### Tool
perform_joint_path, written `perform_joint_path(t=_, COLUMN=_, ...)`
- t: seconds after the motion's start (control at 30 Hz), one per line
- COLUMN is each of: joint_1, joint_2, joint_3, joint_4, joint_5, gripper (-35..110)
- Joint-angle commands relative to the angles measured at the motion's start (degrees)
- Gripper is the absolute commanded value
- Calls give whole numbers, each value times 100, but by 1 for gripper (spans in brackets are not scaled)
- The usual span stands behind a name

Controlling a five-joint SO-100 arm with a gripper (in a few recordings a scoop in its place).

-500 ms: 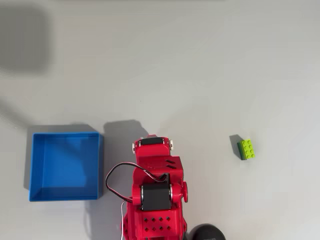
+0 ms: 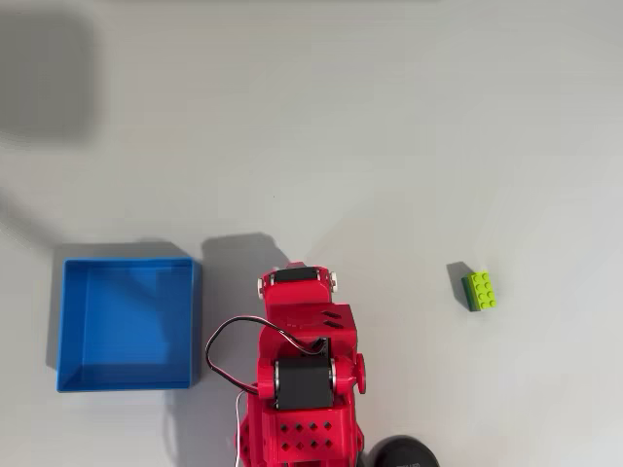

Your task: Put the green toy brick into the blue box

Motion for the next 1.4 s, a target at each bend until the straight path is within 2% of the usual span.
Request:
perform_joint_path(t=0.0, joint_1=114, joint_2=88, joint_3=-18, joint_4=-26, joint_5=-9, gripper=0)
perform_joint_path(t=0.37, joint_1=123, joint_2=35, joint_3=-246, joint_4=-79, joint_5=413, gripper=0)
perform_joint_path(t=0.63, joint_1=79, joint_2=-62, joint_3=-1099, joint_4=-70, joint_5=782, gripper=0)
perform_joint_path(t=0.97, joint_1=439, joint_2=-2241, joint_3=-2812, joint_4=-18, joint_5=1600, gripper=0)
perform_joint_path(t=1.37, joint_1=1705, joint_2=-4228, joint_3=-4482, joint_4=589, joint_5=2127, gripper=2)
